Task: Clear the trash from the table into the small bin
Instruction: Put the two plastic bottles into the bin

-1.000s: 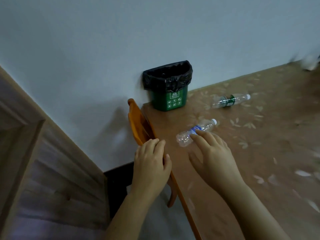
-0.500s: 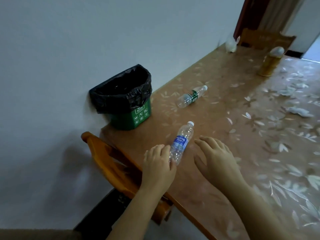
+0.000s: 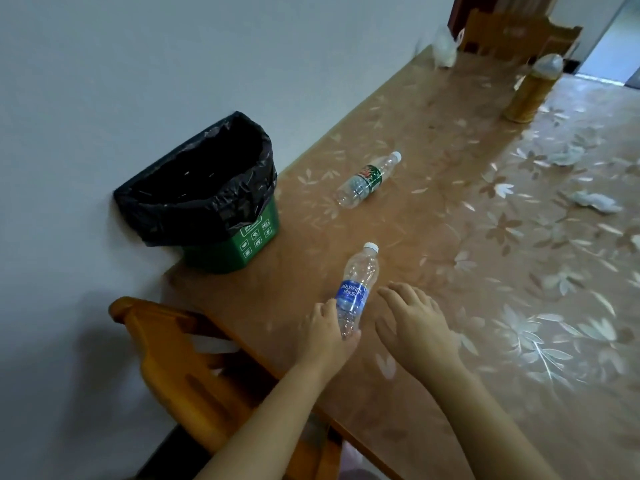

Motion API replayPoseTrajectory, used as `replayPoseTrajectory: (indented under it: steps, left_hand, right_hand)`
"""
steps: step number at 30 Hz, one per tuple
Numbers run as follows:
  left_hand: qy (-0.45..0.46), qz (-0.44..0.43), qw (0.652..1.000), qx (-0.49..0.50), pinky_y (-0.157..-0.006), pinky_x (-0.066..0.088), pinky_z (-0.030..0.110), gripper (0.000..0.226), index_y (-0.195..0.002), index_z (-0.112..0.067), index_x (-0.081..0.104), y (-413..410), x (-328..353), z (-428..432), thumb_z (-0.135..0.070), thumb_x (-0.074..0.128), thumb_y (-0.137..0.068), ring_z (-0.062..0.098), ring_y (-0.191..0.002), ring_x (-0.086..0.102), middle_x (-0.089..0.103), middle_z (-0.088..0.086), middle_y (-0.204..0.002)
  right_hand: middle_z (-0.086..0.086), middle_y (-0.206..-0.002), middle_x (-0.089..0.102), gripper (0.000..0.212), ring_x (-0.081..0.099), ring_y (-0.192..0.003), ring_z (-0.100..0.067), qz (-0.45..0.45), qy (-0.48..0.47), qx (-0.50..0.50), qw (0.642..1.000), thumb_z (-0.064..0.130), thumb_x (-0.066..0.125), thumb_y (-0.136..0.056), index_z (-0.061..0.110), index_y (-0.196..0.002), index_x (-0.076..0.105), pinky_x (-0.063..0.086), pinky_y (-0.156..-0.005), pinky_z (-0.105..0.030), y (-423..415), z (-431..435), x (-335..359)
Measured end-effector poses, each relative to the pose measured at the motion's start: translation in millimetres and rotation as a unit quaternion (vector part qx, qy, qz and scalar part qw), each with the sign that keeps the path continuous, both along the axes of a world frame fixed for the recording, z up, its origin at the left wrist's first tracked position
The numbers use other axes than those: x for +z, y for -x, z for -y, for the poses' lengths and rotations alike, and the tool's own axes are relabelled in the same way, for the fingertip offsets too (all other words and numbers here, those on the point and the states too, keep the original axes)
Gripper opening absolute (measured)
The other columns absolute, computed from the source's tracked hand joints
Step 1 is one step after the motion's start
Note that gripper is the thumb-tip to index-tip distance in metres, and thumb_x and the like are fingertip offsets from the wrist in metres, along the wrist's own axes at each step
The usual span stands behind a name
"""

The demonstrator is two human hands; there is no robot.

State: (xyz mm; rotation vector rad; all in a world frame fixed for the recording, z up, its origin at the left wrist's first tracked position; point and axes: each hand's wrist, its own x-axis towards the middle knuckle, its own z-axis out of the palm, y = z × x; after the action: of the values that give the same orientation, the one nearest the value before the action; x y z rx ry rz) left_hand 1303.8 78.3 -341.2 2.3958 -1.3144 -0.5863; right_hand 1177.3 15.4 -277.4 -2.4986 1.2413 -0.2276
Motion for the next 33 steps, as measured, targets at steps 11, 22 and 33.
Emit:
replayPoseTrajectory:
  steps: [11,22,33]
  left_hand:
    - [0.003,-0.069,0.997,0.042,-0.092,0.039,0.031,0.078,-0.129,-0.014,0.033,-4.4,-39.8,12.2,-0.033,0.075,-0.065,0.021,-0.109,0.044,0.047,0.009,-0.122]
    - [0.182,-0.067,0.973,0.126,-0.071,0.038,0.019,0.070,-0.118,-0.018,0.044,-48.6,0.5,-13.2,-0.027,0.078,-0.058,0.012,-0.092,0.048,0.043,-0.007,-0.102]
    - [0.301,0.028,0.943,0.137,-0.069,0.049,0.009,0.067,-0.119,-0.019,0.042,-94.7,101.3,-65.8,-0.029,0.077,-0.062,0.010,-0.095,0.055,0.051,0.003,-0.110]
  right_hand:
    - [-0.005,-0.129,0.054,0.037,0.045,-0.120,-0.026,0.002,-0.026,-0.005,1.000,0.025,0.056,-0.084,0.016,-0.119,0.052,0.035,-0.098,-0.043,-12.6,34.4,-28.4]
    - [-0.005,-0.131,0.052,0.043,0.044,-0.122,-0.026,-0.003,-0.037,0.021,0.999,0.028,0.058,-0.082,0.016,-0.123,0.050,0.035,-0.099,-0.041,-31.1,41.8,-47.5]
    - [-0.005,-0.137,0.042,0.051,0.039,-0.122,-0.028,-0.047,-0.126,0.085,0.987,0.036,0.055,-0.082,0.020,-0.128,0.042,0.042,-0.095,-0.040,-103.3,22.0,-109.1]
